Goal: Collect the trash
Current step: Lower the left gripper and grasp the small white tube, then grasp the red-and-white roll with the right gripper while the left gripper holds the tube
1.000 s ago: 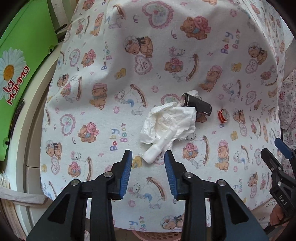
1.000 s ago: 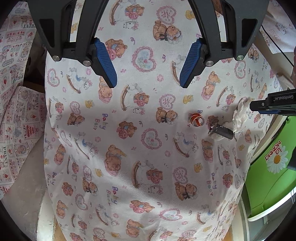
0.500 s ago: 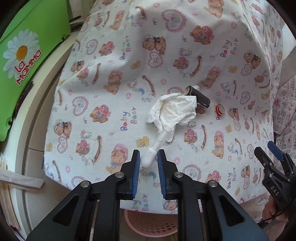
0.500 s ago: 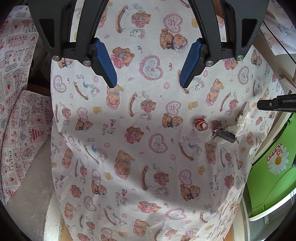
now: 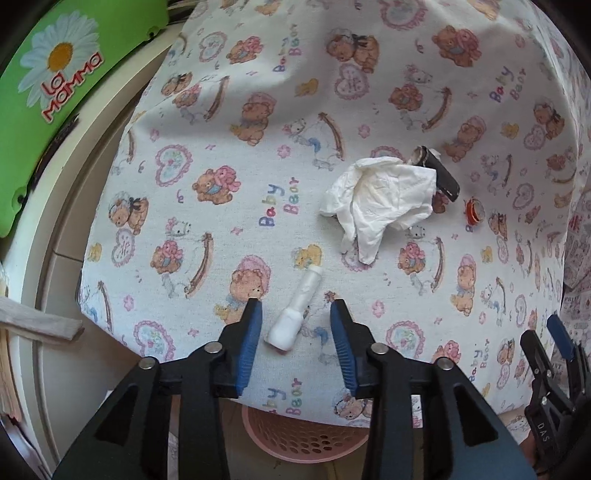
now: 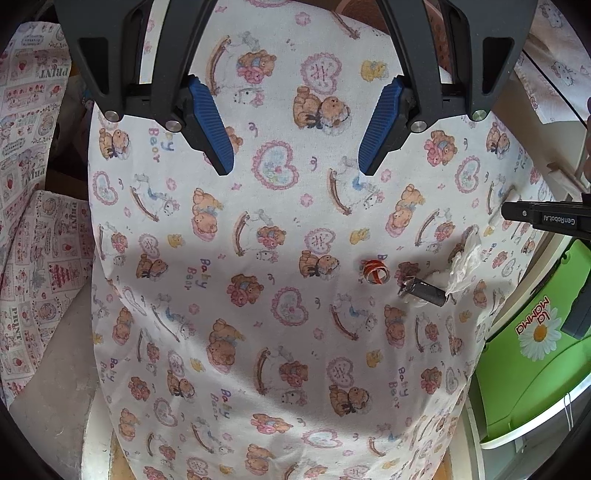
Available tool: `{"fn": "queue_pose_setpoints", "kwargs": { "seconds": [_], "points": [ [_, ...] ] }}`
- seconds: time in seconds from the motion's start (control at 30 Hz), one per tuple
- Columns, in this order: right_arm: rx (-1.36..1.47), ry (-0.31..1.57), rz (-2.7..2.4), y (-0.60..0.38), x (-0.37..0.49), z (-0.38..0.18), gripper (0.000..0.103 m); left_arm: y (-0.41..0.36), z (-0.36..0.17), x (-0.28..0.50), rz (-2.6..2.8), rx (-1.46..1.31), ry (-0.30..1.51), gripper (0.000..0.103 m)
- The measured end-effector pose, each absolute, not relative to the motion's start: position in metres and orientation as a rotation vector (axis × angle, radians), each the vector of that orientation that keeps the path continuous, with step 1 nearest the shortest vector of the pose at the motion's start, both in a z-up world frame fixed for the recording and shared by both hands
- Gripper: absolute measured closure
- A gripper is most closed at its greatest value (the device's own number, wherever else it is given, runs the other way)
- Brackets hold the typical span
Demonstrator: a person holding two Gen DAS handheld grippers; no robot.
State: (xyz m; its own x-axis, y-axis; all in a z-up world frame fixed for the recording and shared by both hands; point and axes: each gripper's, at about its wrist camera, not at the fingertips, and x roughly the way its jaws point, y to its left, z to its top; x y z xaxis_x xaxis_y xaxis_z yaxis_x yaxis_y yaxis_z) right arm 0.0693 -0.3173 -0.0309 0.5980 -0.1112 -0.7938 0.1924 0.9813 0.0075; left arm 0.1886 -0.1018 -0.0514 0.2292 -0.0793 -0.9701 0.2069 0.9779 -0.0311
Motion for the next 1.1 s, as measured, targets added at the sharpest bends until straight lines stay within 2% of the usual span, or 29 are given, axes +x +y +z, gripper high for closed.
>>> {"fn": "queue_pose_setpoints", "kwargs": {
  "seconds": [0.2, 0.33, 0.37, 0.73, 0.97, 1.1],
  "points": [
    [0.105, 0.909, -0.187, -0.323, 0.065, -0.031, 0.031, -0.12, -0.053, 0.198, -0.206, 0.219, 1.286, 0.065],
    [0.107, 0.917, -0.197, -0.328, 0.064, -0.033, 0.031, -0.129, -0.056, 0.202, -0.234, 0.238, 1.291, 0.091],
    [0.108, 0.918, -0.199, -0.329, 0.063, -0.034, 0.031, -0.127, -0.057, 0.202, -0.229, 0.239, 1.287, 0.094],
    [0.127, 0.923, -0.185, -0.329, 0.066, -0.034, 0.031, -0.095, -0.047, 0.223, -0.23, 0.191, 1.301, 0.094],
    [0.153, 0.878, -0.138, -0.321, 0.076, -0.023, 0.031, -0.083, 0.009, 0.187, -0.272, 0.167, 1.098, 0.094],
    [0.174, 0.876, -0.093, -0.314, 0.092, -0.021, 0.031, -0.071, 0.024, 0.181, -0.281, 0.095, 1.05, 0.094]
  ]
}}
